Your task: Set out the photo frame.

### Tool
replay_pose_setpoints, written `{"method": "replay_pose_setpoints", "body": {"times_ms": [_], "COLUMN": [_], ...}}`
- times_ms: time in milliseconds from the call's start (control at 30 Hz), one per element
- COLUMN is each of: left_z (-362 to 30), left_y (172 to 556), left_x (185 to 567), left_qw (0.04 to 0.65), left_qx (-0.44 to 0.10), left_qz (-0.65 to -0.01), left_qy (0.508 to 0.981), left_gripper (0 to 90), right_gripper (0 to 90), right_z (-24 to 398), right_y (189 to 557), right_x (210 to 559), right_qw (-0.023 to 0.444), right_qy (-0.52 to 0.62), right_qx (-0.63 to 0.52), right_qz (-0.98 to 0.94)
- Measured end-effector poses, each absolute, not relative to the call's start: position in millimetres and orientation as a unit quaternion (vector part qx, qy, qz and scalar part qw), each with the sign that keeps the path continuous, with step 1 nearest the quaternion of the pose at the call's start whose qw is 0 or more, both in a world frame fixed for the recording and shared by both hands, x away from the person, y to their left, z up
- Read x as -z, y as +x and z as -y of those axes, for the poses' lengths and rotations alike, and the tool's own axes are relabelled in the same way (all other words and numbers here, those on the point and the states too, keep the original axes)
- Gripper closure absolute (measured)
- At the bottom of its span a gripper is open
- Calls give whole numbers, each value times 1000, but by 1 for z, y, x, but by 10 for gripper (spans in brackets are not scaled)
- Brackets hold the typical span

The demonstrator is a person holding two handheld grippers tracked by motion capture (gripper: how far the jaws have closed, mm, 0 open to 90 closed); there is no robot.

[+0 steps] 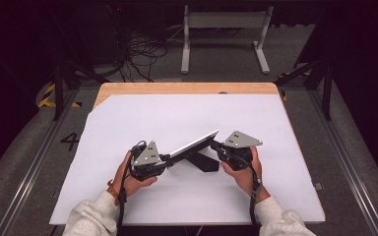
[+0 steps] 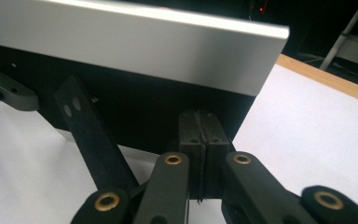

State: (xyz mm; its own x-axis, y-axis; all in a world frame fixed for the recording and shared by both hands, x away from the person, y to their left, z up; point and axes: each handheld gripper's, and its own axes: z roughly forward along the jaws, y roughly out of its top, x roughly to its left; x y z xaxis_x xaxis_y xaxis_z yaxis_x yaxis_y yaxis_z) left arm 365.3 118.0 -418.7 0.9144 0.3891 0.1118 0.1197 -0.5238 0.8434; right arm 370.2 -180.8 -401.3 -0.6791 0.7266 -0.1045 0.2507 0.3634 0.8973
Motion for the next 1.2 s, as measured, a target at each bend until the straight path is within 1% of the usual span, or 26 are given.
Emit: {"method": "replay_pose_setpoints", "body": {"times_ms": [300, 500, 1200], "left_z": [-116, -116, -123], "left_y": [358, 354, 349], "left_x": [416, 413, 411], "left_qw": [456, 442, 444], "left_qx": [-145, -156, -152], "left_qz": [-140, -135, -134], "left_qy": [867, 873, 873], "left_gripper": [802, 807, 821], "right_gripper": [899, 897, 900], "right_z": [183, 183, 176], "right_y": [364, 363, 365], "right_x": [397, 395, 395], "right_qw": [251, 249, 252], "right_qy": [306, 305, 298], "right_qx": [-481, -485, -480], "right_qz": [-782, -781, -786]}}
